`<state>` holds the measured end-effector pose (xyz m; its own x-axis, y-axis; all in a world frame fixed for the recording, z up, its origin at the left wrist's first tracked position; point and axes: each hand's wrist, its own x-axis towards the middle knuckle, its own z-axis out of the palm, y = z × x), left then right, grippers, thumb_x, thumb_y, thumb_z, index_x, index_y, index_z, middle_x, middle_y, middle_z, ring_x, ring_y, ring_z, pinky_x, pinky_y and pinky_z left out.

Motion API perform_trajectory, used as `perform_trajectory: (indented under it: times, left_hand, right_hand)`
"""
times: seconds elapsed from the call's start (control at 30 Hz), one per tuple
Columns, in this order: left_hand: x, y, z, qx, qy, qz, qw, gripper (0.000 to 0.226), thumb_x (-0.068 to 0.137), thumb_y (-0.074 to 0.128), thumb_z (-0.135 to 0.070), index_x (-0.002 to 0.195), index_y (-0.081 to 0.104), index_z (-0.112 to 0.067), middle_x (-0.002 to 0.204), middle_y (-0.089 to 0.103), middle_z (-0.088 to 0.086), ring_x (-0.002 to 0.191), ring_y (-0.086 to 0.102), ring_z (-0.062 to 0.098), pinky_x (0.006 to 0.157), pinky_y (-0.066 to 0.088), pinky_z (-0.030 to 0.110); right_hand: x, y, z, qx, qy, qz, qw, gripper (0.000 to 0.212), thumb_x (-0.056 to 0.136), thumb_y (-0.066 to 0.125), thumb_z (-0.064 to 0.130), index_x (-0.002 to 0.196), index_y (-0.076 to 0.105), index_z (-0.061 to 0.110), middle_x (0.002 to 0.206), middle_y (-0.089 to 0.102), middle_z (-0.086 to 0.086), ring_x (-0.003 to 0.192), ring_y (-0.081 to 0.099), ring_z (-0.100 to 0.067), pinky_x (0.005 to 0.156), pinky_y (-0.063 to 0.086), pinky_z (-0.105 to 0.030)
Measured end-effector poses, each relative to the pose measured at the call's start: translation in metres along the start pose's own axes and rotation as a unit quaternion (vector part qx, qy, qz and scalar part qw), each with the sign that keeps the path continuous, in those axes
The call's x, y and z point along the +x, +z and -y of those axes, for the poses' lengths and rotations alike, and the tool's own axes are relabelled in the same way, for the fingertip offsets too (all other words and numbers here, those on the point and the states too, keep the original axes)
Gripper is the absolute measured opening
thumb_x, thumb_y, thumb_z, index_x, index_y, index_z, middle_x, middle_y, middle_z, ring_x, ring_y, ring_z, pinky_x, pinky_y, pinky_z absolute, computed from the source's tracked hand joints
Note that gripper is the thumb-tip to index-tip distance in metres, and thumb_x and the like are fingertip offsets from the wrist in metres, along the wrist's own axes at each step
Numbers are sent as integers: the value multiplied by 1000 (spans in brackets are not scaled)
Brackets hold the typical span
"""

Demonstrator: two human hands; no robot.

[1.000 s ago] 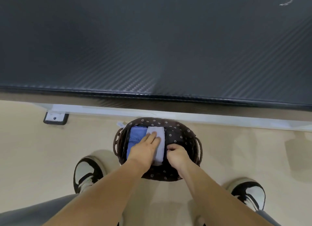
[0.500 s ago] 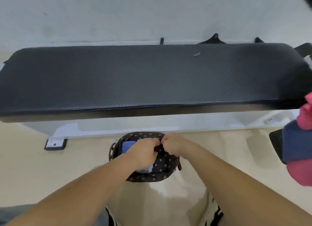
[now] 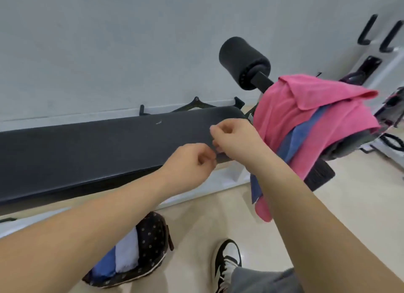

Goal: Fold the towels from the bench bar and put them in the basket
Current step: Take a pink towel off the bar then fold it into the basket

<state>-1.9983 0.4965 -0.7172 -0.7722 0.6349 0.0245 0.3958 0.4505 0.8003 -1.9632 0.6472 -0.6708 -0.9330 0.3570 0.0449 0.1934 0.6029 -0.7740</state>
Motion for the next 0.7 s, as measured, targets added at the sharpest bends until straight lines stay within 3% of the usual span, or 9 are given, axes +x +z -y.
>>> perform_trajectory:
  times: [0.07, 0.13, 0.2, 0.3, 0.4, 0.53, 0.6, 0.63, 0.7]
  left_hand:
    - [18, 12, -34, -9, 30, 10, 999, 16, 96, 58, -20, 93, 73, -26, 89, 73, -13, 85, 69, 7, 76, 58, 30]
    - [36, 25, -60, -20, 50, 17, 998, 13, 95, 61, -20, 89, 72, -23, 84, 73, -12, 79, 68, 7, 73, 58, 30]
    - [58, 38, -76, -36, 60, 10, 997, 11, 94, 62, -20, 94, 72, -22, 87, 75, -9, 81, 71, 11, 76, 60, 34]
    - [97, 52, -88, -120, 28, -13, 992, 20, 87, 65, -27, 107, 66, -25, 99, 75, -5, 86, 73, 16, 83, 62, 41]
    - [132, 60, -106, -194, 5, -37, 980, 49, 82, 69, -35, 129, 58, -24, 123, 69, 5, 114, 67, 27, 101, 54, 43]
    - [162, 63, -134, 20, 170, -122, 978, 63, 100, 49, -10, 159, 32, -27, 167, 22, 7, 150, 30, 23, 119, 27, 30]
    - [174, 59, -141, 41, 234, -81, 968, 48, 97, 57, -21, 141, 56, -41, 157, 44, 7, 138, 46, 22, 118, 33, 38]
    - [175, 57, -147, 33, 244, -46, 968, 30, 94, 61, -27, 118, 68, -42, 136, 62, 6, 119, 59, 19, 110, 43, 42]
    - [175, 50, -157, 40, 248, -51, 967, 22, 93, 60, -15, 96, 68, -35, 104, 72, 0, 89, 60, 11, 89, 52, 42]
  right_hand:
    - [-2, -23, -11, 2, -15, -116, 993, 32, 96, 56, 32, 69, 64, 16, 62, 66, 5, 64, 62, -19, 67, 56, -40]
    - [-4, -39, -23, -15, -23, -200, 979, 23, 96, 55, 30, 77, 67, 24, 68, 66, 14, 71, 61, -10, 69, 50, -34]
    - [-4, -53, -34, -43, -42, -272, 960, 20, 96, 54, 28, 95, 72, 20, 85, 68, 10, 88, 63, -15, 77, 49, -34]
    - [2, -66, -41, -72, -102, -381, 916, 16, 94, 56, 20, 95, 72, 14, 88, 62, 2, 92, 57, -22, 80, 42, -31]
    - [5, -71, -44, -105, -132, -414, 895, 13, 92, 60, 18, 92, 72, 15, 85, 60, 1, 89, 53, -21, 75, 32, -23]
    - [7, -80, -52, -97, -142, -443, 880, 15, 91, 60, 15, 97, 74, 13, 89, 61, -3, 92, 53, -25, 83, 34, -24]
    - [9, -83, -51, -82, -142, -453, 876, 15, 92, 58, 13, 96, 71, 11, 93, 62, -6, 93, 53, -25, 86, 36, -27]
    - [9, -84, -50, -69, -140, -458, 875, 13, 92, 57, 13, 95, 70, 11, 93, 62, -5, 93, 53, -24, 86, 38, -29]
    - [8, -86, -47, -41, -131, -462, 876, 9, 93, 57, 15, 92, 66, 12, 92, 61, -3, 91, 52, -22, 85, 40, -30]
